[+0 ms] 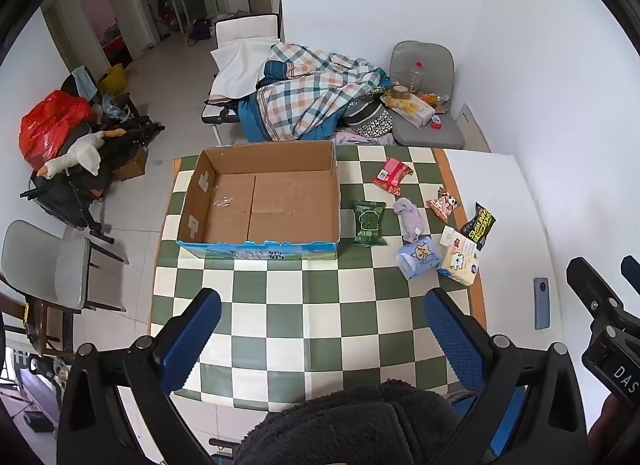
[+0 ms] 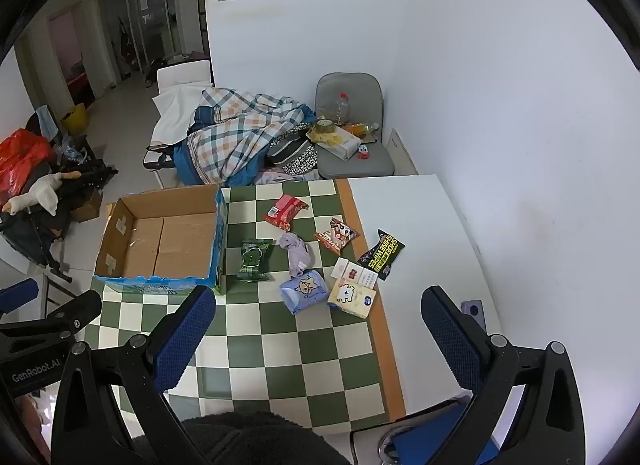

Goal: Organize soft objects

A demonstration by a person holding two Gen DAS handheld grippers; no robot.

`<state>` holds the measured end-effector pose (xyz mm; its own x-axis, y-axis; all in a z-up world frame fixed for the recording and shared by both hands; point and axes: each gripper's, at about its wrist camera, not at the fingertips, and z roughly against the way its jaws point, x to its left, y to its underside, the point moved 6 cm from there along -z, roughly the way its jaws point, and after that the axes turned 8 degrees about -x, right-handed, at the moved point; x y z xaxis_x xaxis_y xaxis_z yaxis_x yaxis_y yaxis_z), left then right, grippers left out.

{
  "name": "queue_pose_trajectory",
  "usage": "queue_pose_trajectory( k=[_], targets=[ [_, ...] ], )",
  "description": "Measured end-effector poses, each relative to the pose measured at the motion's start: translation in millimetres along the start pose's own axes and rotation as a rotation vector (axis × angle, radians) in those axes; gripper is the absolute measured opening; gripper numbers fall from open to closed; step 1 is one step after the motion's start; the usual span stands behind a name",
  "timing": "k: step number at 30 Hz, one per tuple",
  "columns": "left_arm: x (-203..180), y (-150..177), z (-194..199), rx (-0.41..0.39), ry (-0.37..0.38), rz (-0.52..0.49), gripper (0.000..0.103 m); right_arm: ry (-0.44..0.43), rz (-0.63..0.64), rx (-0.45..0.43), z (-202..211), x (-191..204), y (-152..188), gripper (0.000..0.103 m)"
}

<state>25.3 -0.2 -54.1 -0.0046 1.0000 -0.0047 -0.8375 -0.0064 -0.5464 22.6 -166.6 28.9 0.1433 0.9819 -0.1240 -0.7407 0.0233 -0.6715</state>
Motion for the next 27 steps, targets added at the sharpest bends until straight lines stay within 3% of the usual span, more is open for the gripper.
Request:
queue_pose_trajectory(
  k=[27],
  targets=[
    [0.1, -2.0, 2.6, -0.012, 0.02, 0.012, 0.103, -0.006, -0.007, -0.031, 12.1, 2.8, -6.4, 0.103]
  ],
)
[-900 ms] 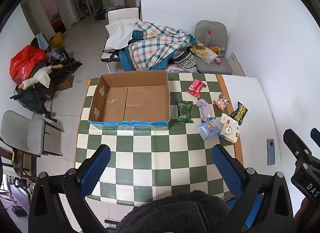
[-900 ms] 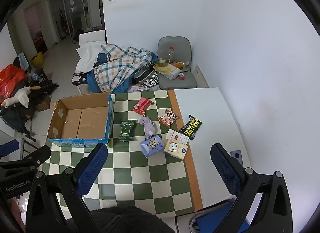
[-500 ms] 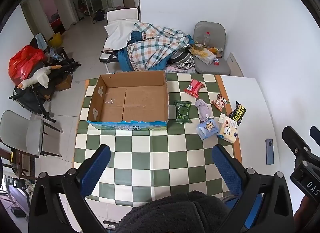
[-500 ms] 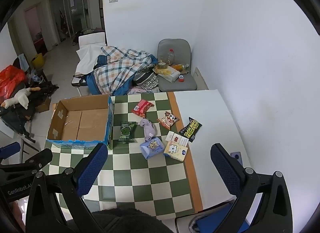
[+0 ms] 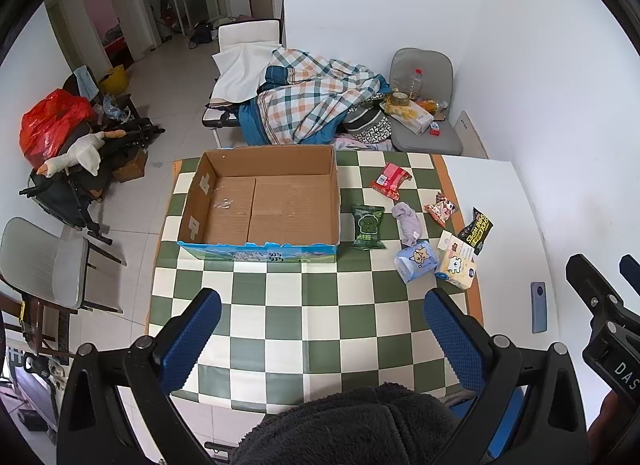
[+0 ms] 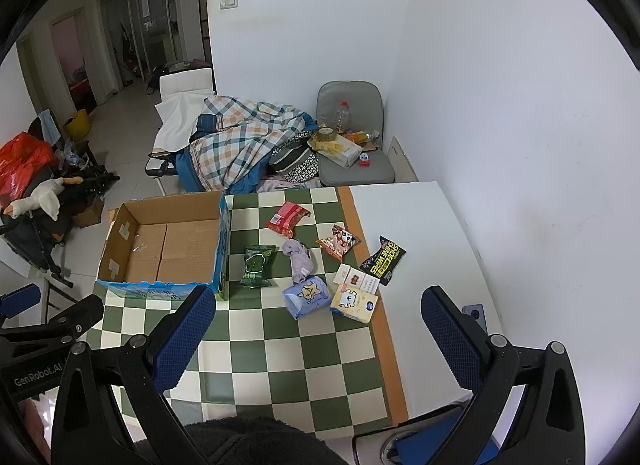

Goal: Organize soft objects

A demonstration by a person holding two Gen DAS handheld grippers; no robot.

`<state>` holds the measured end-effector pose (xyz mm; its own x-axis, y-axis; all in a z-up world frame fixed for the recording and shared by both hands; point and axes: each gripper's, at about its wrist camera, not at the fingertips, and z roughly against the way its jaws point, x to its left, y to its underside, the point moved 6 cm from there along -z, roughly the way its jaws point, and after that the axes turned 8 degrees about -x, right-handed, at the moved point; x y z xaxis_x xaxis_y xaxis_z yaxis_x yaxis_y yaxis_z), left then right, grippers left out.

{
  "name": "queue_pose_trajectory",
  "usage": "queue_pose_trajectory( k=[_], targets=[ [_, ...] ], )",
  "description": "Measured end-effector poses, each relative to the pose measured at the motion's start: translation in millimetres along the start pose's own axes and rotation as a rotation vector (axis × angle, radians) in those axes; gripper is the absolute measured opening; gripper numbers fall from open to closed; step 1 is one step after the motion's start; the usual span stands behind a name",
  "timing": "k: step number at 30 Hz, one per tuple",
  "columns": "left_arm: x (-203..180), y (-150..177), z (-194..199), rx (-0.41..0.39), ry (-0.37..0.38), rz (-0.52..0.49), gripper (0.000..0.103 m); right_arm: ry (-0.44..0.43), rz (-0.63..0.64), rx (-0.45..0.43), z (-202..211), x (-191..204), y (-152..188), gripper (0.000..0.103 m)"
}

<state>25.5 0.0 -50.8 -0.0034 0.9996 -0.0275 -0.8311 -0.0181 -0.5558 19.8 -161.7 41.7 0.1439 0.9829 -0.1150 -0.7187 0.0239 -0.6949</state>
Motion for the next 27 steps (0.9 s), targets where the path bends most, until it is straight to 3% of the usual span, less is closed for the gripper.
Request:
queue_pose_trajectory(
  k=[27],
  targets=[
    [0.3, -8.3, -1.1, 0.0, 0.002, 0.004, 0.103, -0.003, -0.004, -0.009, 2.8, 0.4, -0.9, 0.103]
  ],
)
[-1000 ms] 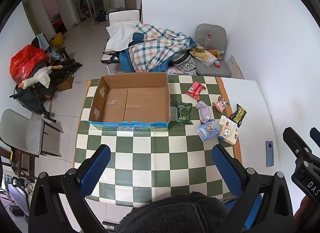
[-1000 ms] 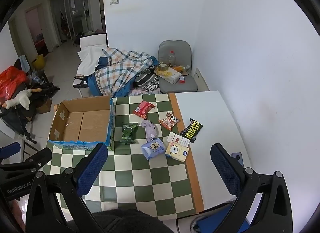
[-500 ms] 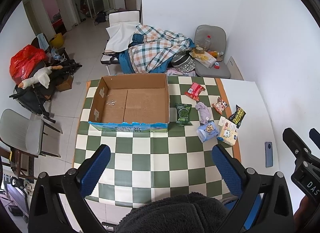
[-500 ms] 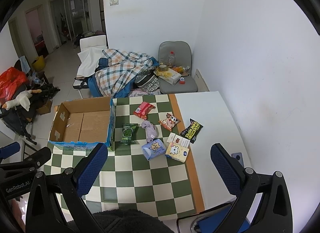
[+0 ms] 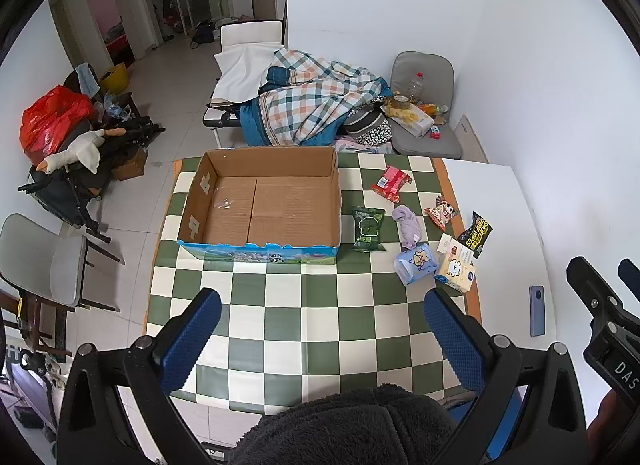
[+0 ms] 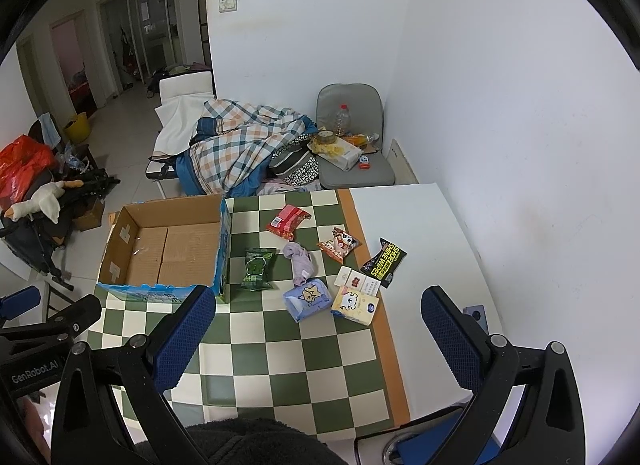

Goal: Organize soft objects

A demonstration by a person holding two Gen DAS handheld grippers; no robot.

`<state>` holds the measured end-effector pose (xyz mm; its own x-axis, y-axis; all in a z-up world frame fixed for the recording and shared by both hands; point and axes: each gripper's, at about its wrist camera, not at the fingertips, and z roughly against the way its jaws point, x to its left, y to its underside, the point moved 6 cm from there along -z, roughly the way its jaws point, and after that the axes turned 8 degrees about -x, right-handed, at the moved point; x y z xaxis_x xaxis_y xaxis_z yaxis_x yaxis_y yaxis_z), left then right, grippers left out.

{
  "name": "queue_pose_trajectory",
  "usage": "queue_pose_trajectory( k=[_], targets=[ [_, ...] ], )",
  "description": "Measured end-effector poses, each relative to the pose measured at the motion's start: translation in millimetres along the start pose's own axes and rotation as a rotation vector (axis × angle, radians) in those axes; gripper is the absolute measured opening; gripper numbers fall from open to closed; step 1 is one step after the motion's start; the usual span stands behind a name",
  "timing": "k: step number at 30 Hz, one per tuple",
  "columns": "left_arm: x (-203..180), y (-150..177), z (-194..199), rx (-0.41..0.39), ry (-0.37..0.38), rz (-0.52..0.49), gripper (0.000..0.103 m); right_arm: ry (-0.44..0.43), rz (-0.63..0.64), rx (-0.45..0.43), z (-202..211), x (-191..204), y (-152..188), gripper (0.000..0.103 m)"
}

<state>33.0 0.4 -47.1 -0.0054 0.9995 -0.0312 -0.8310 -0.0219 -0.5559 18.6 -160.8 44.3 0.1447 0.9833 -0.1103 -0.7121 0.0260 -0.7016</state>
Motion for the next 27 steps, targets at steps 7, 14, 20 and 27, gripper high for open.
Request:
queue_pose_trajectory(
  k=[7, 14, 20, 27],
  targets=[
    [1.9, 1.4, 0.9, -0.004, 0.002, 0.001, 0.103, 0.004, -0.003, -0.002, 0.9, 0.9, -1.8, 0.103],
    [3.2, 2.7, 2.0, -0.006, 0.002, 0.003, 0.103, 0.003, -0.005, -0.003, 1.1, -0.3, -2.5, 0.103],
    [4.1, -0.8, 3.5, -0.006, 0.005, 0.006, 0.103, 0.001, -0.004, -0.002, 1.5, 0.0, -1.4, 0.103],
    [3.9, 2.3, 3.5, -0.009, 0.003, 0.005, 0.103, 0.005, -0.005, -0.008, 1.1, -2.9, -1.7, 0.103]
  ],
)
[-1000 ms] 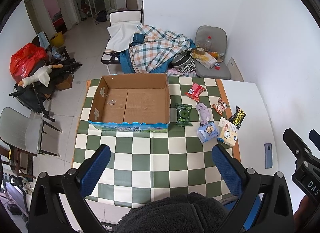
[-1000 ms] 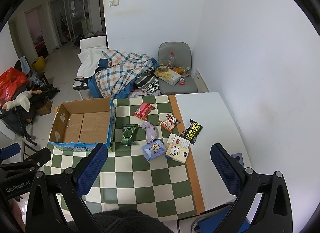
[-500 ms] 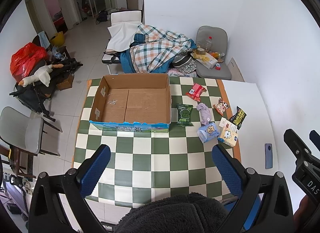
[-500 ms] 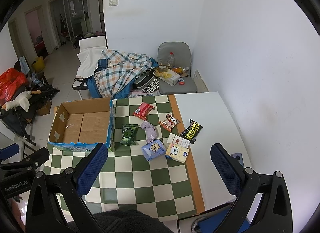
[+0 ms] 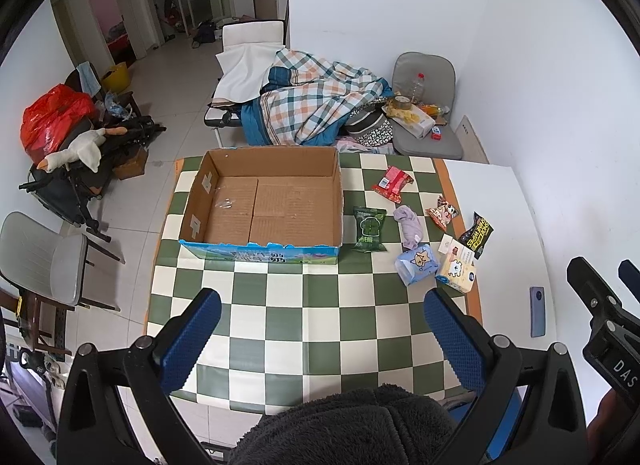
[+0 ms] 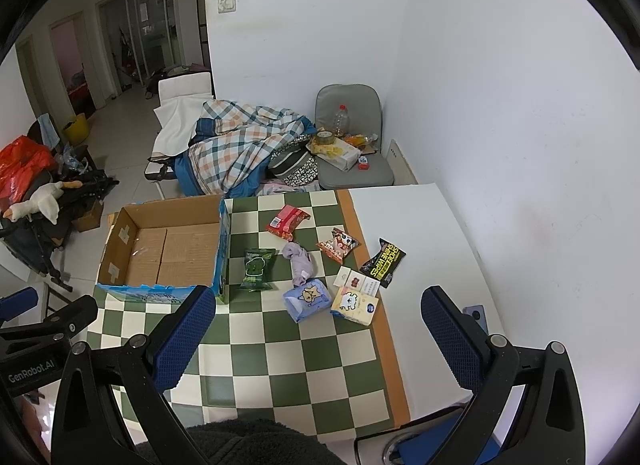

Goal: Organize soft objects

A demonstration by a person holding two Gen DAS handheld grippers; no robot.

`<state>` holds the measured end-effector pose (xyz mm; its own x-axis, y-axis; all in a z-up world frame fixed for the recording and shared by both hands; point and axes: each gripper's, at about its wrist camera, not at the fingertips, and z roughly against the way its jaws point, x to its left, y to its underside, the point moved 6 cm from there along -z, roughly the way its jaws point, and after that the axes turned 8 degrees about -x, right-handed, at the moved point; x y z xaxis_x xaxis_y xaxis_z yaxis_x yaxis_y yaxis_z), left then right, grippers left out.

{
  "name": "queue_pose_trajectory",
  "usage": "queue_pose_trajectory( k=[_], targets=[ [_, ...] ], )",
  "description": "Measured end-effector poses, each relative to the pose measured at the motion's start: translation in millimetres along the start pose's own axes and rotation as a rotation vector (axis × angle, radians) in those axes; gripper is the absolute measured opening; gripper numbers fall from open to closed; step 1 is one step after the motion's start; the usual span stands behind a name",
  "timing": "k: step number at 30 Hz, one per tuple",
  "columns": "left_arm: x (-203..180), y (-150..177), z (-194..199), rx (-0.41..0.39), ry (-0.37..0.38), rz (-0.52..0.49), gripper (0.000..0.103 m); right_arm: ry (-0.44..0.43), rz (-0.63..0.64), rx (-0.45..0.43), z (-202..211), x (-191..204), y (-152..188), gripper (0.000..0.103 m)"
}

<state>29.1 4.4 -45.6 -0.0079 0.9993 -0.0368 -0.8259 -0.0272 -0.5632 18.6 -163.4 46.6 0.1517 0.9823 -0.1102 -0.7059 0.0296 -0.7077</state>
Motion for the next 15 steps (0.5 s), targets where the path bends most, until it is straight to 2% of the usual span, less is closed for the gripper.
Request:
queue_pose_trajectory(
  k=[15],
  targets=[
    [2.5, 1.8, -1.9, 0.0, 0.002, 0.008, 0.103, -0.007, 0.004, 0.005, -4.3, 3.5, 3.8, 0.103]
  ],
)
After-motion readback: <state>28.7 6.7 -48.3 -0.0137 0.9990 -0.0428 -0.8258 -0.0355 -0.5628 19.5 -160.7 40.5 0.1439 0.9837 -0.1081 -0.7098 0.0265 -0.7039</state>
